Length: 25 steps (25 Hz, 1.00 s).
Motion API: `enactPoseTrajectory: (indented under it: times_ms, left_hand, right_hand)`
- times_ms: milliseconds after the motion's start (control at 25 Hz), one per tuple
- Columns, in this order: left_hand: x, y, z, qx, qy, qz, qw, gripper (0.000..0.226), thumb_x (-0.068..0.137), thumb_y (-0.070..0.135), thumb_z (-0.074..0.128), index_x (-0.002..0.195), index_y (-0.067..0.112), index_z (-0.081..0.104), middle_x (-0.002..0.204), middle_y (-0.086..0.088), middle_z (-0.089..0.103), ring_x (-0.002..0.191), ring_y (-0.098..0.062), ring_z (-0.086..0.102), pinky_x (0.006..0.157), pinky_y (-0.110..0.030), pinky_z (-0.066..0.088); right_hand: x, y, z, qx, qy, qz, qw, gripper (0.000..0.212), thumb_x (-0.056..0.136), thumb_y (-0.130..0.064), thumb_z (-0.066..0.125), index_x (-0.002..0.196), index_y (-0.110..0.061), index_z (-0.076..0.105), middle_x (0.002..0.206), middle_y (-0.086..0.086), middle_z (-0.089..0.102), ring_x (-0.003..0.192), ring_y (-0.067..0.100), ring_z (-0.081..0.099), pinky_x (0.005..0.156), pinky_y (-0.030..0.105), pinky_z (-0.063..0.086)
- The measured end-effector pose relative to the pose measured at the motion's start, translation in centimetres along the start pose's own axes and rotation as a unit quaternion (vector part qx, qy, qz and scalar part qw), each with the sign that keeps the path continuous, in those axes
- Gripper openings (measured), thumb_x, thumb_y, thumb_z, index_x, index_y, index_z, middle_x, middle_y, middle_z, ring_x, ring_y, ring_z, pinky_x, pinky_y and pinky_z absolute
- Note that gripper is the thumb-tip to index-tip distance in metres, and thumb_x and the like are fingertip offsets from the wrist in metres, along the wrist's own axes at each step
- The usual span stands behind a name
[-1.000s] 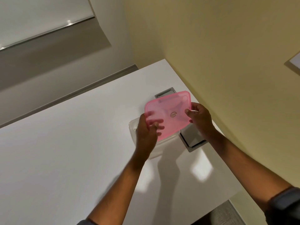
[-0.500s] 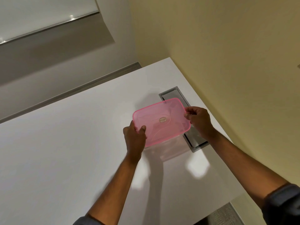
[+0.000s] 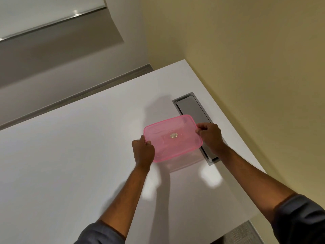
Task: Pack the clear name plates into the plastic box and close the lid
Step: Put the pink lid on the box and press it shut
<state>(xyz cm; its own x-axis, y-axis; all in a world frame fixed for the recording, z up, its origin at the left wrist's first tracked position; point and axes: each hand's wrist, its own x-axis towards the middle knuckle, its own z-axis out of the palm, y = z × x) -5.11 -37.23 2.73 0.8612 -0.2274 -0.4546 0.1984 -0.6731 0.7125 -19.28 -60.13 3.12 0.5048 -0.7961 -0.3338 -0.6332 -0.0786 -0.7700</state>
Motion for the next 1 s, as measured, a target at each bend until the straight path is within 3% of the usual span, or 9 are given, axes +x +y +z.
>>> enactPoseTrajectory:
  times_ms: [120, 200, 240, 320, 520, 600, 720, 1000]
  left_hand:
    - [0.3, -0.4, 0.3, 0.019, 0.012, -0.001, 1.000, 0.010, 0.092, -0.009, 0.048, 0.084, -0.011, 0.054, 0.087, -0.020, 0.048, 0.071, -0.032, 0.046, 0.063, -0.043, 0.041]
    - [0.4, -0.6, 0.3, 0.019, 0.014, -0.001, 1.000, 0.011, 0.091, -0.008, 0.049, 0.087, -0.010, 0.059, 0.088, -0.021, 0.053, 0.072, -0.044, 0.050, 0.065, -0.046, 0.049]
    - [0.4, -0.7, 0.3, 0.020, 0.012, -0.001, 1.000, 0.014, 0.092, -0.008, 0.050, 0.094, -0.008, 0.064, 0.093, -0.023, 0.058, 0.079, -0.051, 0.056, 0.071, -0.051, 0.056]
    - [0.4, -0.7, 0.2, 0.022, 0.011, -0.003, 1.000, 0.028, 0.096, -0.003, 0.051, 0.115, -0.002, 0.071, 0.117, -0.027, 0.064, 0.102, -0.049, 0.067, 0.092, -0.056, 0.062]
    - [1.1, 0.3, 0.3, 0.046, 0.032, 0.016, 0.998, 0.050, 0.109, 0.018, 0.052, 0.158, 0.009, 0.047, 0.156, -0.021, 0.047, 0.142, -0.040, 0.052, 0.117, -0.050, 0.046]
    - [2.1, 0.6, 0.6, 0.065, 0.046, 0.040, 0.996, 0.048, 0.112, 0.026, 0.048, 0.158, 0.013, 0.049, 0.153, -0.021, 0.049, 0.140, -0.041, 0.053, 0.115, -0.051, 0.046]
    - [3.2, 0.6, 1.4, 0.105, 0.067, 0.043, 0.991, 0.042, 0.115, 0.034, 0.038, 0.142, 0.012, 0.061, 0.134, -0.022, 0.057, 0.124, -0.044, 0.060, 0.103, -0.053, 0.053]
    - [3.4, -0.9, 3.7, 0.095, 0.145, 0.037, 0.984, 0.034, 0.115, 0.037, 0.030, 0.123, 0.017, 0.057, 0.113, -0.016, 0.060, 0.099, -0.044, 0.067, 0.081, -0.044, 0.049]
  right_hand:
    - [0.1, 0.4, 0.5, -0.009, 0.007, -0.008, 1.000, 0.029, 0.093, -0.006, 0.076, 0.121, -0.008, 0.079, 0.105, 0.003, 0.079, 0.095, 0.017, 0.070, 0.089, 0.028, 0.055]
    - [0.3, 0.4, 0.8, -0.015, 0.010, -0.012, 1.000, 0.027, 0.092, -0.006, 0.076, 0.119, -0.010, 0.080, 0.098, -0.002, 0.077, 0.092, 0.015, 0.070, 0.090, 0.028, 0.056]
    - [0.5, 0.3, 0.8, -0.018, 0.010, -0.014, 1.000, 0.026, 0.092, -0.006, 0.076, 0.118, -0.011, 0.081, 0.094, -0.005, 0.075, 0.088, 0.014, 0.070, 0.088, 0.027, 0.057]
    - [0.7, 0.3, 0.9, -0.025, 0.010, -0.017, 0.999, 0.023, 0.092, -0.007, 0.075, 0.114, -0.012, 0.082, 0.087, -0.010, 0.073, 0.080, 0.005, 0.069, 0.078, 0.020, 0.055]
    - [0.8, 1.0, 1.0, -0.013, -0.002, -0.021, 1.000, 0.018, 0.095, -0.012, 0.073, 0.112, -0.013, 0.079, 0.095, -0.005, 0.076, 0.090, 0.017, 0.071, 0.075, 0.023, 0.055]
    - [1.0, 1.0, 1.1, -0.012, -0.009, -0.016, 1.000, 0.020, 0.096, -0.015, 0.073, 0.115, -0.011, 0.078, 0.101, -0.001, 0.077, 0.093, 0.020, 0.071, 0.081, 0.031, 0.058]
    - [1.2, 1.3, 1.5, -0.015, -0.007, -0.009, 1.000, 0.022, 0.098, -0.018, 0.072, 0.118, -0.012, 0.077, 0.104, 0.000, 0.077, 0.095, 0.020, 0.070, 0.084, 0.034, 0.058]
    - [1.4, 2.0, 2.4, -0.003, 0.003, 0.003, 1.000, 0.016, 0.100, -0.022, 0.072, 0.116, -0.021, 0.074, 0.094, -0.011, 0.071, 0.087, 0.003, 0.065, 0.069, 0.022, 0.050]
